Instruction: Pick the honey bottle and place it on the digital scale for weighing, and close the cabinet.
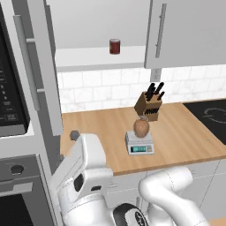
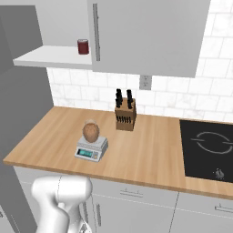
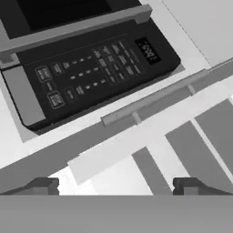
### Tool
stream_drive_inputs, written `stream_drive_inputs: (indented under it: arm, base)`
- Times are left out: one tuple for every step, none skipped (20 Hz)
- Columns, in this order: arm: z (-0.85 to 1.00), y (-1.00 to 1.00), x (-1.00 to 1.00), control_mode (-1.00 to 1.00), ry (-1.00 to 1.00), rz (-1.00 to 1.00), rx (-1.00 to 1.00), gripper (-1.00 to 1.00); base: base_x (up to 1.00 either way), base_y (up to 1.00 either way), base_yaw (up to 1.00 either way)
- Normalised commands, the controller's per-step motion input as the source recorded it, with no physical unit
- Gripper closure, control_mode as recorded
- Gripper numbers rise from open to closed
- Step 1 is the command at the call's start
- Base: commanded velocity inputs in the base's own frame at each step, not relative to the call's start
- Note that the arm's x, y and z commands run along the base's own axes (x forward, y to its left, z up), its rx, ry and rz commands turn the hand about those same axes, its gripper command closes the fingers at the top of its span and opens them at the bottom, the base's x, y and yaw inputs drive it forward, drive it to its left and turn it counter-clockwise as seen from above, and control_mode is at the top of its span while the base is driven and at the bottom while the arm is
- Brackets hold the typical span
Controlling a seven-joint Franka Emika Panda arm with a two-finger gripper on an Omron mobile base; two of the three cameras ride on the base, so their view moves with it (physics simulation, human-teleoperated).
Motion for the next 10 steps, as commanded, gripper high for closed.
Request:
stream_drive_inputs:
  arm:
    - [-0.11,1.00,0.70,-1.00,0.18,-0.02,0.00,-1.00]
    - [-0.18,1.00,0.64,-1.00,0.19,-0.01,0.00,-1.00]
    - [-0.28,1.00,0.45,-1.00,0.19,0.00,0.00,-1.00]
    - [-0.25,1.00,0.26,-1.00,0.13,0.00,0.00,-1.00]
    - [-0.22,1.00,0.14,-1.00,0.10,0.00,0.00,-1.00]
    - [-0.22,1.00,0.07,-1.00,0.09,-0.01,0.00,-1.00]
    - [-0.22,1.00,0.23,-1.00,0.10,-0.03,-0.03,-1.00]
    - [-0.11,0.89,0.41,-1.00,0.13,-0.04,-0.07,-1.00]
    - [0.00,0.48,0.47,-1.00,0.18,-0.07,-0.11,-1.00]
    - [0.00,0.38,0.28,-1.00,0.19,-0.07,-0.12,-1.00]
  base:
    - [0.00,0.00,0.00]
    - [0.00,0.00,0.00]
    - [0.00,0.00,0.00]
    - [0.00,0.00,0.00]
    - [0.00,0.00,0.00]
    - [0.00,0.00,0.00]
    - [0.00,0.00,0.00]
    - [0.00,0.00,0.00]
    - [0.00,0.00,0.00]
    - [0.00,0.00,0.00]
